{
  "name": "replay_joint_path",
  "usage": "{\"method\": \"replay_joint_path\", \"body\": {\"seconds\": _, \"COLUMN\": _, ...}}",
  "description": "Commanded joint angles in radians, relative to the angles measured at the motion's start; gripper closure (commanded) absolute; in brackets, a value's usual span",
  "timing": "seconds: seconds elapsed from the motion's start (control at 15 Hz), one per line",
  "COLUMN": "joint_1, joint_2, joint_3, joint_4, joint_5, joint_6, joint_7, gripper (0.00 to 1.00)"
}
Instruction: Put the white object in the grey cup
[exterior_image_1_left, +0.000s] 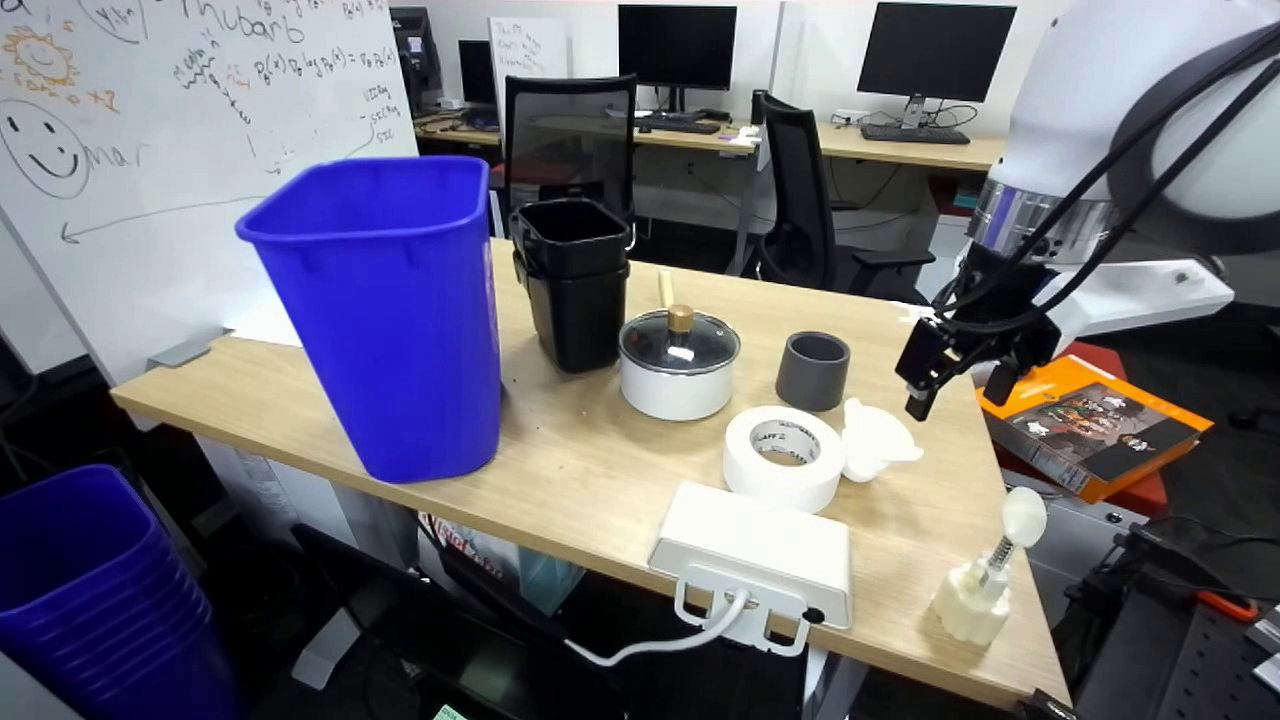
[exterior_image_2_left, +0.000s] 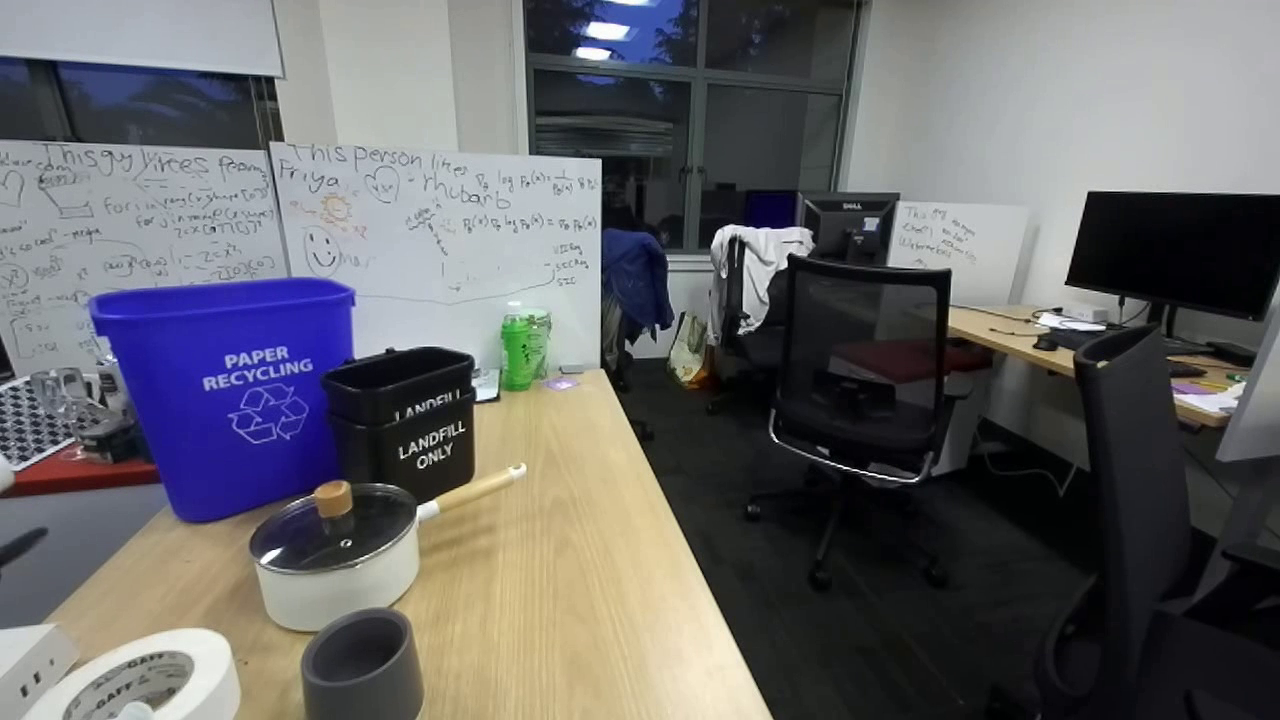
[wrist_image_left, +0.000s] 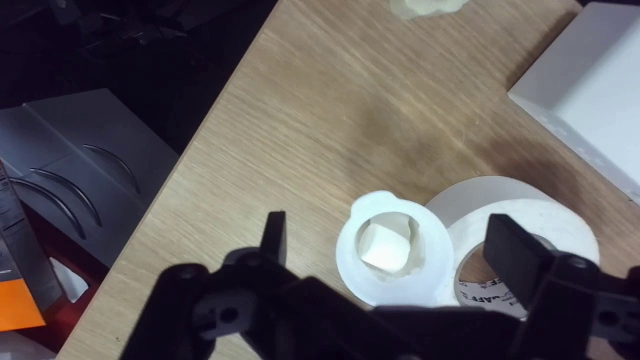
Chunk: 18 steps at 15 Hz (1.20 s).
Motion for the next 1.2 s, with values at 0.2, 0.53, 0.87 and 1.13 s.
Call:
{"method": "replay_joint_path", "body": {"seconds": 0.2, "joint_1": -0.027, "joint_2": 0.185, "joint_3": -0.029, "joint_4": 0.001, "joint_5": 0.023, "joint_6": 0.187, "joint_7": 0.045, "gripper": 0.0}}
{"method": "replay_joint_path", "body": {"seconds": 0.53, "joint_1": 0.002, "joint_2": 0.228, "joint_3": -0.041, "joint_4": 0.004, "joint_5": 0.178, "joint_6": 0.188, "joint_7": -0.053, "gripper": 0.0}}
{"method": "replay_joint_path", "body": {"seconds": 0.87, "joint_1": 0.006, "joint_2": 0.23, "joint_3": -0.041, "joint_4": 0.008, "joint_5": 0.197, "joint_6": 0.188, "joint_7": -0.066, "gripper": 0.0}}
{"method": "replay_joint_path", "body": {"seconds": 1.13, "joint_1": 0.006, "joint_2": 0.23, "joint_3": -0.041, "joint_4": 0.008, "joint_5": 0.197, "joint_6": 0.188, "joint_7": -0.066, "gripper": 0.0}}
